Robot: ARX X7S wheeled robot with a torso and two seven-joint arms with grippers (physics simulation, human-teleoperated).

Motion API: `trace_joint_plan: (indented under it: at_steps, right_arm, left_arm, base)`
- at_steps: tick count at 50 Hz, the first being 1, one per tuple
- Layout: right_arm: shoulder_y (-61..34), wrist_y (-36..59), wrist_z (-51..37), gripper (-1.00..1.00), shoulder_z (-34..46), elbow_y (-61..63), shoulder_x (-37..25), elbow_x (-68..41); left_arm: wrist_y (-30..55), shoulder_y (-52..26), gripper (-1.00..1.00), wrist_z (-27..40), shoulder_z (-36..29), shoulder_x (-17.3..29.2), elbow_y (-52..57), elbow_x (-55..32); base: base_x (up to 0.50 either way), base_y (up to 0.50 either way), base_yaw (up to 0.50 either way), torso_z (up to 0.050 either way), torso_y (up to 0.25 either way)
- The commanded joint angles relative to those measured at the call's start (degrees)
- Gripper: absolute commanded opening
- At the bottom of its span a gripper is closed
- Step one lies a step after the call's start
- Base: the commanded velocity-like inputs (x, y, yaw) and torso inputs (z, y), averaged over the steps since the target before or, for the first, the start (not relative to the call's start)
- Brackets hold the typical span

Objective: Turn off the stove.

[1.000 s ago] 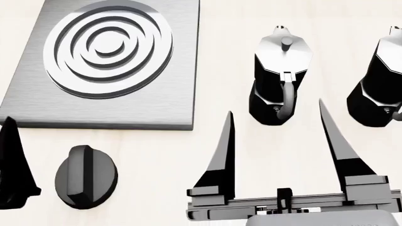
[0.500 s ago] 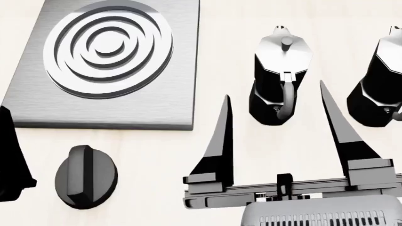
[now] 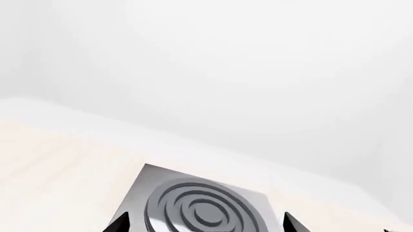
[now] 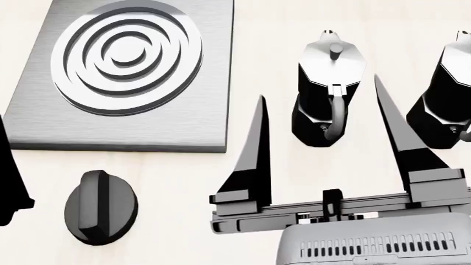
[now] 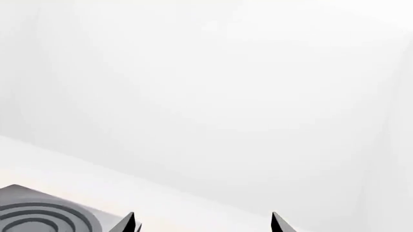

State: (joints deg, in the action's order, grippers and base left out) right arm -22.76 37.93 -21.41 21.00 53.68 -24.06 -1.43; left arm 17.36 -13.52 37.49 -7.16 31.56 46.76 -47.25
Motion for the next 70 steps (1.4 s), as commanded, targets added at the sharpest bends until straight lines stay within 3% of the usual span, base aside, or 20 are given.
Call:
trace_joint_plan:
  at_steps: [1,70]
  right_arm:
    - [-1.99,1.36,1.7,1.0,-0.93,0.33,1.09,1.27]
    - [-11.96,9.8,3.73,1.0,-0.07,4.46,1.15,0.29]
  left_arm:
    - [1.46,-2.04,1.0,-0.59,1.77,-0.78,1.03,-1.45]
    - [2.82,-11.03,1.0,3.63,2.5,0.05,3.09,-5.71]
  base:
    - [0.0,0.0,0.0,0.0,0.0]
    - [0.0,0.0,0.0,0.0,0.0]
